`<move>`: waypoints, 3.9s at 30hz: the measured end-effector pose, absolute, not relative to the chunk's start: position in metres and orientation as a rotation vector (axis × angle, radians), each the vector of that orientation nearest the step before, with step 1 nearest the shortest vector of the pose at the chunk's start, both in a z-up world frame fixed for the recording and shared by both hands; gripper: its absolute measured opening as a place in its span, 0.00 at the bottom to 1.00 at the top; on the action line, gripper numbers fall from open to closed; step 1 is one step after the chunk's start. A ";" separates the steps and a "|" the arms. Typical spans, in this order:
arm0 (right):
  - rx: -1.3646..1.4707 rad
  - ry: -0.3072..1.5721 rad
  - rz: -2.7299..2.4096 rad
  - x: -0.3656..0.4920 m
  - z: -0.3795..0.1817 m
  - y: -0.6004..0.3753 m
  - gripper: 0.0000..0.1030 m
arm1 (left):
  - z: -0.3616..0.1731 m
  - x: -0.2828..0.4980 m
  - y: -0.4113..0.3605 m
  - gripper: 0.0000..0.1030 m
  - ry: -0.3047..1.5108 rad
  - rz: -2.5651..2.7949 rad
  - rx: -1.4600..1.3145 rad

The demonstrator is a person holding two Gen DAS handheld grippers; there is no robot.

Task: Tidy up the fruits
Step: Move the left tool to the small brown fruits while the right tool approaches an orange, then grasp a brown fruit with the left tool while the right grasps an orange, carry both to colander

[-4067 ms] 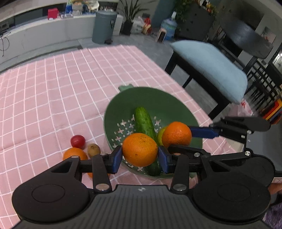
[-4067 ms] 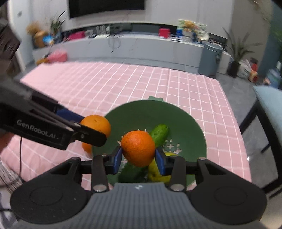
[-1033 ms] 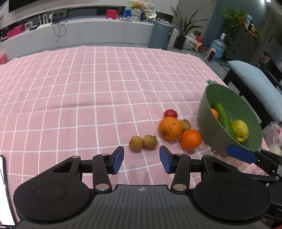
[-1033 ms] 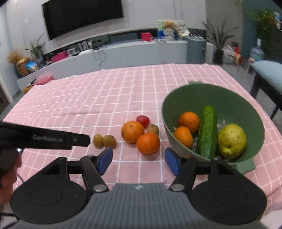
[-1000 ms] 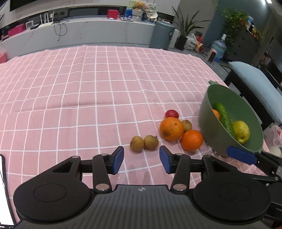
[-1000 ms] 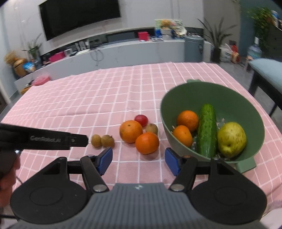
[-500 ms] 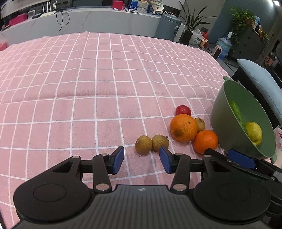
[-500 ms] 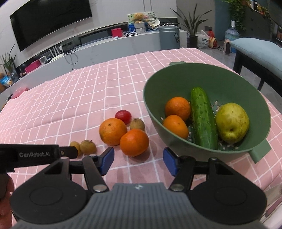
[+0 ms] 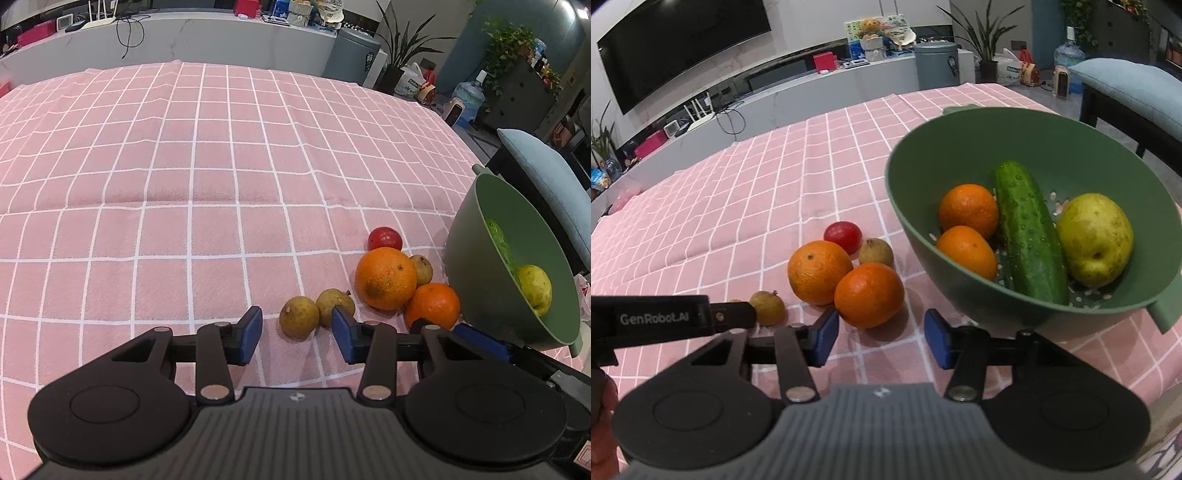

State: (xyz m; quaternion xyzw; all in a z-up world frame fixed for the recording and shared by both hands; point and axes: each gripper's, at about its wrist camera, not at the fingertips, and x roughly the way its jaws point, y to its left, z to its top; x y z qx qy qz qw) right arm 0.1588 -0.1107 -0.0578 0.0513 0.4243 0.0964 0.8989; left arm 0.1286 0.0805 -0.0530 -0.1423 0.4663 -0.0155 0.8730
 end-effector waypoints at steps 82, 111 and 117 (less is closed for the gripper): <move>0.063 0.727 0.404 0.131 0.049 -0.185 0.33 | 0.049 0.121 -0.003 0.27 0.790 -0.238 -0.263; -0.198 0.993 0.392 0.173 0.014 -0.229 0.33 | 0.005 0.168 -0.103 0.27 1.070 -0.369 -0.028; -0.201 1.016 0.385 0.177 0.009 -0.228 0.33 | -0.001 0.174 -0.105 0.27 1.094 -0.369 -0.020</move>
